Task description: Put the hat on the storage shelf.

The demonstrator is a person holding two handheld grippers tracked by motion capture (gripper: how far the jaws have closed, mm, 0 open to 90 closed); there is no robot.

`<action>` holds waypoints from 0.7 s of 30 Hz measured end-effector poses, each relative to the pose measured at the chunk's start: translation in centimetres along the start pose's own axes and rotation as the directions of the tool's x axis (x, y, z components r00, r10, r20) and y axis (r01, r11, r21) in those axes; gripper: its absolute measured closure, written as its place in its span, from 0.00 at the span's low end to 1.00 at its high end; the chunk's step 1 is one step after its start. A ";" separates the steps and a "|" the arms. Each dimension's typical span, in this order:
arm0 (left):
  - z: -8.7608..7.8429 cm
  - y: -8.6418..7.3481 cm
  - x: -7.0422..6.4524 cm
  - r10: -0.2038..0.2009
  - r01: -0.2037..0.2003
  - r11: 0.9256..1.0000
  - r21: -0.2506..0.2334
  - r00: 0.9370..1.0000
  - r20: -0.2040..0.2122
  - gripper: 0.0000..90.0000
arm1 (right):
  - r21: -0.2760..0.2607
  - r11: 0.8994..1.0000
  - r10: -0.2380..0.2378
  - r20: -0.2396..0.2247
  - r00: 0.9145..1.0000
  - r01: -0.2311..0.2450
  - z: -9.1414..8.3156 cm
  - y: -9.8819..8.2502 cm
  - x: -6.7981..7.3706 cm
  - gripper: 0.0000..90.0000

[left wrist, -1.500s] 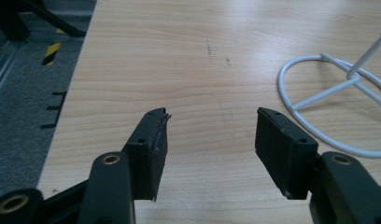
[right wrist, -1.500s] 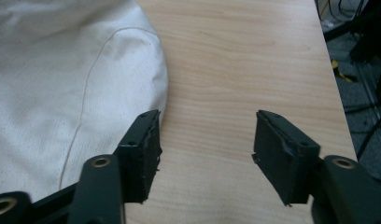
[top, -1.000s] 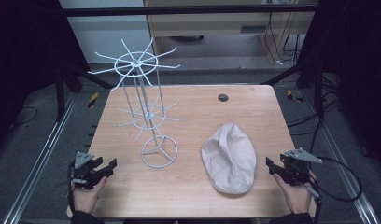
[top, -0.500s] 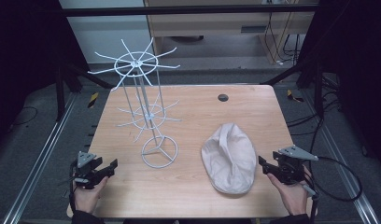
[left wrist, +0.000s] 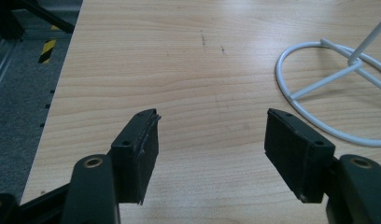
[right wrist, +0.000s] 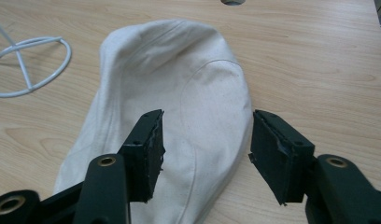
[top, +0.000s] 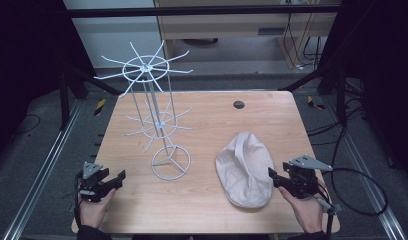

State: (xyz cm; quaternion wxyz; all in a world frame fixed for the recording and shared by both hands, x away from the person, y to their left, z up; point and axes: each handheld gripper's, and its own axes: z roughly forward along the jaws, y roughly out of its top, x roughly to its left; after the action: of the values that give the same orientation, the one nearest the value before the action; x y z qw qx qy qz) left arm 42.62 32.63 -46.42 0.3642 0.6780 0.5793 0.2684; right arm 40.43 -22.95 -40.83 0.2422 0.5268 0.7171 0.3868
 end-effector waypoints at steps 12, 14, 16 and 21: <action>0.0 0.0 0.1 0.006 -0.006 1.000 0.003 1.000 -0.015 0.39 | 0.009 1.000 -0.007 -0.042 0.999 0.007 0.1 1.3 2.6 0.53; 0.1 0.0 0.1 0.006 -0.006 1.000 0.003 1.000 -0.016 0.39 | 0.006 1.000 -0.014 -0.046 0.999 0.015 0.3 1.8 3.3 0.51; 0.1 0.0 0.2 0.006 -0.006 1.000 0.002 1.000 -0.014 0.39 | 0.000 1.000 -0.025 -0.050 0.998 0.025 0.3 2.0 3.6 0.51; 0.2 0.0 0.2 0.007 -0.007 1.000 0.006 1.000 -0.017 0.39 | 0.006 0.999 -0.042 -0.049 0.998 0.042 0.8 3.0 4.9 0.51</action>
State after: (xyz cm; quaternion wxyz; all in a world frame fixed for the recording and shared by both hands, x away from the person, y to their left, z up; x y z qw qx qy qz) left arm 42.81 32.84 -46.51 0.3561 0.6789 0.5808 0.2738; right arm 41.10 -17.72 -38.56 0.2309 0.5029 0.7351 0.3917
